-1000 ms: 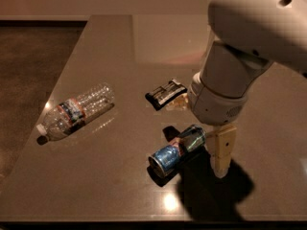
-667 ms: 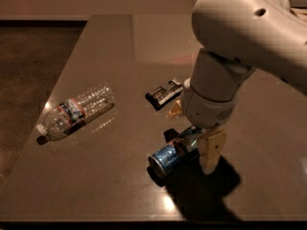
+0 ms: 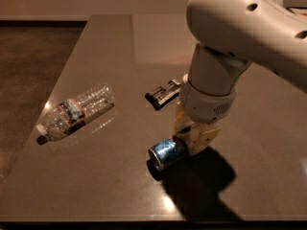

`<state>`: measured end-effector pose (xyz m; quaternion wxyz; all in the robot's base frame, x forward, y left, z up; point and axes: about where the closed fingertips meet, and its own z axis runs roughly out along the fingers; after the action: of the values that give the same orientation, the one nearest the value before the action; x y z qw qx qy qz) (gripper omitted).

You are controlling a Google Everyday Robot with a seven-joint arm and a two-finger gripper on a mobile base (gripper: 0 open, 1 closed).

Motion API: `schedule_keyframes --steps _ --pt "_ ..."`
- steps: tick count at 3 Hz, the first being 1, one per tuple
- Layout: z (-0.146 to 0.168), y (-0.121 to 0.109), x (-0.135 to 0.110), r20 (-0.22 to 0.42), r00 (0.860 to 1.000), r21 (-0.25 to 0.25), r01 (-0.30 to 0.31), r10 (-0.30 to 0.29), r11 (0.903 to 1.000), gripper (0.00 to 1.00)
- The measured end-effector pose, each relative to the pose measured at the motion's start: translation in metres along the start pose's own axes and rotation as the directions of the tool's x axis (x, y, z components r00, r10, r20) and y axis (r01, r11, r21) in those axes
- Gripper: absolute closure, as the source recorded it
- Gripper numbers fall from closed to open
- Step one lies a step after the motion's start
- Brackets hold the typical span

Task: Pick redbull can

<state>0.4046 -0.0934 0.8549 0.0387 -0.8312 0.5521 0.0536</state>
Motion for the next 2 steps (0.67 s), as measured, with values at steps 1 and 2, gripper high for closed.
schedule_keyframes --steps 1,2 --pt "-0.034 -0.004 0.000 0.031 0.999 0.058 -0.021 0.019 0.9981 0.87" --pt "-0.072 -0.008 -0.007 0.071 0.997 0.129 -0.026 0.017 0.9913 1.00"
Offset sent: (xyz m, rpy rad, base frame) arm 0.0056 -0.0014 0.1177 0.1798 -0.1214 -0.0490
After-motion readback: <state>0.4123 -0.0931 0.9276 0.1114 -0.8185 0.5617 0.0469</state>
